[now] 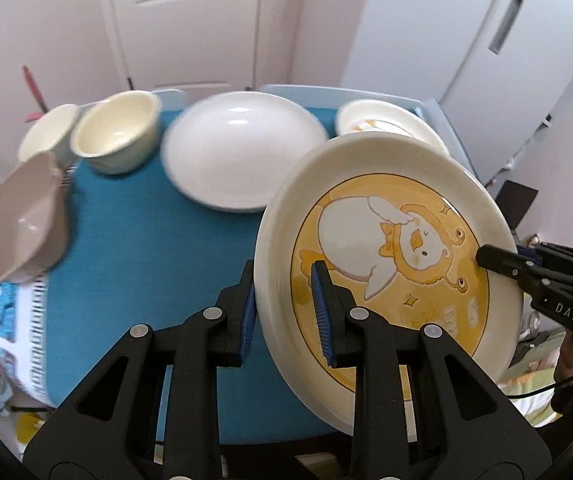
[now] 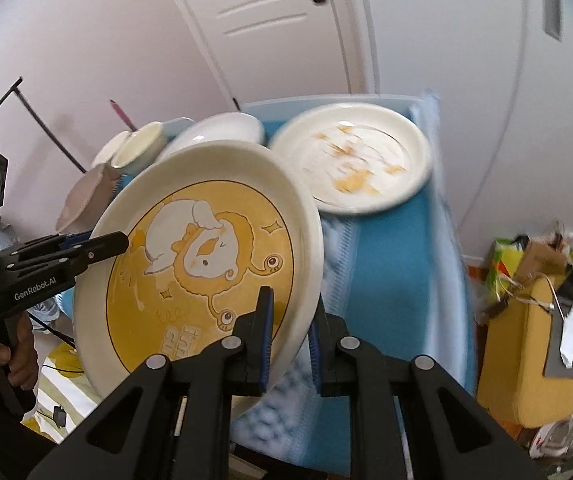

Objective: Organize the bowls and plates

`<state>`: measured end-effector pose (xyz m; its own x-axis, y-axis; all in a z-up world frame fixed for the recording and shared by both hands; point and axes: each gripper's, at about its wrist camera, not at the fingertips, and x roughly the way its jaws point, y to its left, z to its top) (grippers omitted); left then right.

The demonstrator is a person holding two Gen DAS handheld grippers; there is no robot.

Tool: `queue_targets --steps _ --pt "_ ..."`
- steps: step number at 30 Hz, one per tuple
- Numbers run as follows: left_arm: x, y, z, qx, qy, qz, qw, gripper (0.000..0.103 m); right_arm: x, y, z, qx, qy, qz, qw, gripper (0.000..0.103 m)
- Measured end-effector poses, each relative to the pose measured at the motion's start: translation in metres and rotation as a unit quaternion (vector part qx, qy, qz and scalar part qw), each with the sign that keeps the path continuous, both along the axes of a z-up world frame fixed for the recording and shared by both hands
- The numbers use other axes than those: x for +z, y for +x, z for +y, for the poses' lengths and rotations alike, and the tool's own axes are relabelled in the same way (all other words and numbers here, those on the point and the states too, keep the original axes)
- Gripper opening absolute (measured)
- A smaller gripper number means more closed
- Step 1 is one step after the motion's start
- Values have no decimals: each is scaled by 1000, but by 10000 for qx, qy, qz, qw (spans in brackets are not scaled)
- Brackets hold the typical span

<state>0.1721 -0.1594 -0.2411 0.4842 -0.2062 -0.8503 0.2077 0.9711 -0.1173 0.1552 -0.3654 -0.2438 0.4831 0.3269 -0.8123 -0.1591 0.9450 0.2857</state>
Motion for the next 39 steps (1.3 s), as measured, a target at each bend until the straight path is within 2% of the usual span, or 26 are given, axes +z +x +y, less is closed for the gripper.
queue_targets --steps 4,9,17,23,39 --pt "5 -3 49 221 88 -6 9997 23 8 9 46 244 18 -71 9997 15" --pt "-4 -5 111 426 179 164 9988 23 -3 17 108 471 90 75 9988 15" --pt "-47 1 186 407 222 590 9972 23 -39 28 185 420 126 392 9983 15" --pt "-71 8 207 270 156 642 9974 23 -57 30 206 198 134 399 9989 15" --pt "-73 11 202 -73 104 411 9991 23 -73 31 208 -176 78 561 9982 15"
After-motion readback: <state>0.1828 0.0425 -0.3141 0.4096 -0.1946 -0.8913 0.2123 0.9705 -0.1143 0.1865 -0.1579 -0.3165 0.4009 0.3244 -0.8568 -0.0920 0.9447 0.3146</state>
